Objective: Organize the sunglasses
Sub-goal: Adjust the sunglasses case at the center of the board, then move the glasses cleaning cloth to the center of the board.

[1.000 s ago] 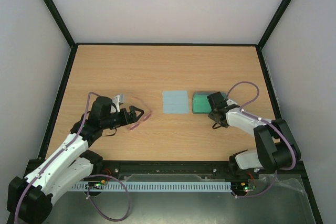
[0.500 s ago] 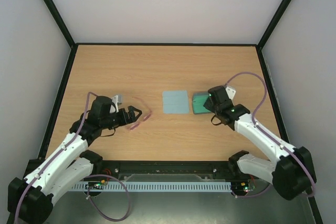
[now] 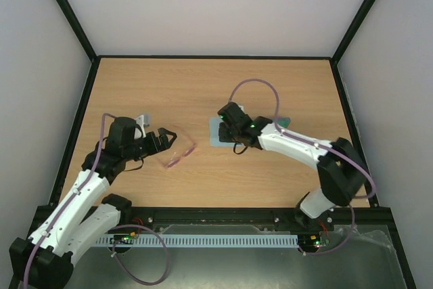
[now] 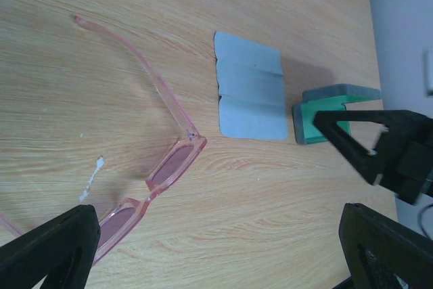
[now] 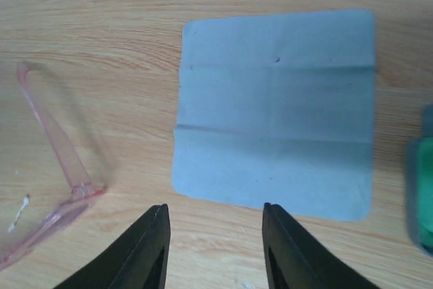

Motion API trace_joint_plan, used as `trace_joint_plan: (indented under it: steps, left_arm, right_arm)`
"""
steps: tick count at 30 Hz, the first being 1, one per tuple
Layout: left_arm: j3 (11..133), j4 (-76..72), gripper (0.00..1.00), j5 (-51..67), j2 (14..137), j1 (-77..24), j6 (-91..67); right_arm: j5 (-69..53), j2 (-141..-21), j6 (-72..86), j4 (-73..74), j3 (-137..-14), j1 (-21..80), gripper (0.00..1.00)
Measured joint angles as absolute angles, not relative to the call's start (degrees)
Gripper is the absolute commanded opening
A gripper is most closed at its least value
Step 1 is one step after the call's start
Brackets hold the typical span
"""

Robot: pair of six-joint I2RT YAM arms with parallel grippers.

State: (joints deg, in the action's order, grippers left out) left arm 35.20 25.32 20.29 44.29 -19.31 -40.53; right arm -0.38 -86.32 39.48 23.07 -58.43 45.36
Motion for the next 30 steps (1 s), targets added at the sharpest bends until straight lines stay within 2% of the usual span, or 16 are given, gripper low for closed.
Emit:
trace_joint_plan:
  steps: [4, 11, 30]
  left_arm:
    - [35.6, 26.6, 1.0, 20.0, 43.1, -18.9, -40.4]
    - [35.6, 28.2, 1.0, 19.9, 42.1, -18.9, -40.3]
    - [34.9, 28.3, 0.99, 19.9, 41.0, -18.7, -40.3]
  right_arm:
    - [0.4, -94.2, 38.1, 23.4, -63.0, 46.6, 0.33]
    - [4.5, -104.8, 36.0, 24.4, -66.4, 47.2, 0.34]
    - [7.1, -108.1, 36.0, 22.6, -64.9, 47.6, 0.36]
